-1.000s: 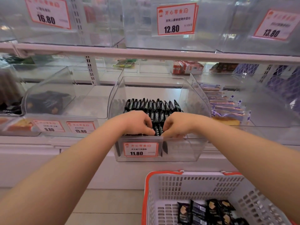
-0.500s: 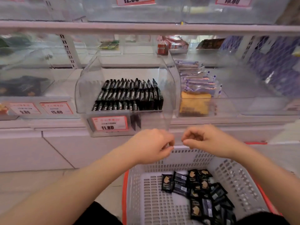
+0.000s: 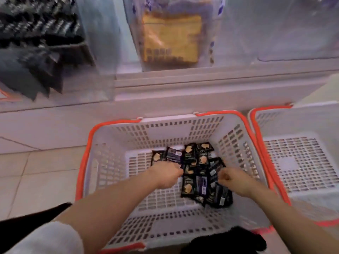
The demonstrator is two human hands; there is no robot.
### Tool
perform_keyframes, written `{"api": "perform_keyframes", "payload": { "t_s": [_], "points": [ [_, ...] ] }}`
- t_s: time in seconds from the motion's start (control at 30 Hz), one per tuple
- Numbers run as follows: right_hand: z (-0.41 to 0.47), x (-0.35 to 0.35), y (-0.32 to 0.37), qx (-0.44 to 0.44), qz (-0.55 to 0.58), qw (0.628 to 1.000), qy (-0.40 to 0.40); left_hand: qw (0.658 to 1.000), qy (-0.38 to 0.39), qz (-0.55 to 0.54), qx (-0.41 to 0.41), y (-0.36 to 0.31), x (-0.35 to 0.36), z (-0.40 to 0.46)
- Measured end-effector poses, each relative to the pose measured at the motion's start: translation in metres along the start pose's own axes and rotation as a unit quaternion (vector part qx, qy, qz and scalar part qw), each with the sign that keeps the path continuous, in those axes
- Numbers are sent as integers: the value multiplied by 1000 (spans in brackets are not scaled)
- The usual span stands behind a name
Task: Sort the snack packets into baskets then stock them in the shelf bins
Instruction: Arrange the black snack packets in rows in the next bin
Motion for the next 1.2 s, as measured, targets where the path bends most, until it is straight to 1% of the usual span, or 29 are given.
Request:
{"api": "perform_keyframes", "payload": {
  "t_s": [0.1,0.2,0.3,0.37,0.5,0.57,0.63,0.67,0.73,0.77,0.8,0.83,0.87,0.9,0.93,0.97,1.0,1.03,1.07,1.1,1.2],
  "points": [
    [30,21,-15,-11,-52,998,-19,997,26,-58,-34,-6,35,22],
    [58,45,-15,-33,-52,998,-26,990,50,-105,-75,-12,68,36],
    [80,71,-1,-97,-110,989,12,980,78,-149,-107,-16,95,45],
    [89,84,4,-120,-157,980,25,967,73,-203,-135,-16,108,50],
    [91,92,6,-150,-240,958,-42,929,52,-311,-192,-23,127,59],
    [89,90,8,-153,-247,954,-69,908,34,-357,-216,-29,131,65],
    [88,80,6,-116,-215,967,-79,877,4,-410,-253,-34,129,72],
    [86,73,3,-94,-177,976,-82,860,-8,-430,-273,-36,128,76],
    [80,53,-5,-51,-49,993,-98,831,-29,-460,-313,-38,125,82],
    [75,43,-11,-23,58,992,-107,814,-38,-475,-332,-39,124,85],
    [70,36,-17,12,200,974,-105,797,-45,-490,-349,-41,124,87],
    [64,33,-23,45,363,927,-87,784,-45,-502,-361,-42,125,89],
    [59,34,-27,67,520,850,-60,778,-43,-509,-366,-44,125,92],
    [56,36,-30,76,643,761,-35,778,-42,-510,-365,-46,125,93],
    [53,37,-30,72,730,679,-11,777,-51,-512,-363,-47,125,94],
    [51,37,-29,60,788,612,11,773,-66,-517,-360,-47,124,93],
    [49,37,-27,49,822,567,31,769,-83,-524,-357,-45,124,90],
    [48,36,-22,39,839,541,48,766,-101,-528,-354,-42,123,86],
    [48,36,-16,33,846,529,66,760,-115,-535,-351,-39,123,82],
    [49,38,-10,29,846,526,82,745,-127,-554,-348,-35,122,76],
    [49,41,2,13,841,529,113,665,-164,-653,-324,-23,115,64]
  ]
}}
Point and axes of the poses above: each hand's wrist, its own z-axis towards the middle knuckle, its own x-axis out of the palm, y = z × x, the point moved 5 cm from there along z, towards the middle knuckle, and after that the axes turned 9 degrees about z, right-handed, at the moved point
